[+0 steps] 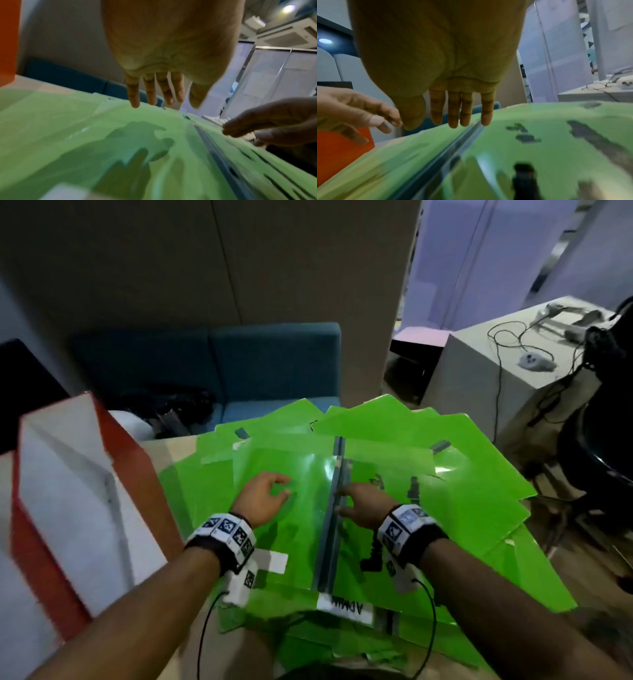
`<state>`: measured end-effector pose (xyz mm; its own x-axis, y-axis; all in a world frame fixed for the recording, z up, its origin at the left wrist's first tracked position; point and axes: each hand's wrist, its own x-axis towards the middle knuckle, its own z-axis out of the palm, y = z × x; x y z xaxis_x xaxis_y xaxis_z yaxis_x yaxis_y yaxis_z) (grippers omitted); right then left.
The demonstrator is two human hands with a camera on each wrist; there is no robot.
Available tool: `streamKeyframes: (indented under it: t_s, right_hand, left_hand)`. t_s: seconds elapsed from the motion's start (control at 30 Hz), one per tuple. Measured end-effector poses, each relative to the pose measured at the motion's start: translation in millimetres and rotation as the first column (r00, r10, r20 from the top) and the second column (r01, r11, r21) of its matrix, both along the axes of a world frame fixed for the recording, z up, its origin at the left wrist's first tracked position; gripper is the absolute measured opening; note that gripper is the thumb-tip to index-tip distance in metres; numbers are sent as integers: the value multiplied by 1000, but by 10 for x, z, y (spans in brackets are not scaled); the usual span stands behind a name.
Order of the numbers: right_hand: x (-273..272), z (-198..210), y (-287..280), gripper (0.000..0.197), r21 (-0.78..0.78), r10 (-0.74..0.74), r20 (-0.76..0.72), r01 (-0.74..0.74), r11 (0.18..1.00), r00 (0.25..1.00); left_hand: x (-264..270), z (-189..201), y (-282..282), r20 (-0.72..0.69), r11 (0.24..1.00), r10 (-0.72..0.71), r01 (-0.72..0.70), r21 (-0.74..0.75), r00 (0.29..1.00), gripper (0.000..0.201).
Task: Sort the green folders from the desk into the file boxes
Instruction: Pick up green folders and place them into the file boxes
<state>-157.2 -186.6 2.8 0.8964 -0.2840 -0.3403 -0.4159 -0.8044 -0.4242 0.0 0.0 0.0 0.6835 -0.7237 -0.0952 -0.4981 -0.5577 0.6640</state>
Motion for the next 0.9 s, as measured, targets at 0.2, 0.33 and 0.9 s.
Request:
streamKeyframes:
  t_s: [0.2,0.33,0.9]
  right_hand:
    - [-208,-577,197,66,-64,80,-107,-87,994,991]
    - [-321,-770,215,68,-104,70,-77,-78,991,995]
    - [-802,-768,545,88,-119,13,-96,-24,993,995]
  left_hand:
    - [-539,-584,252,-88,734,-510,486,474,856,121]
    - [-807,-752,285,-104,612,-608,548,570,787,128]
    - [-763,-863,250,-87,964,17,7,265,996,60]
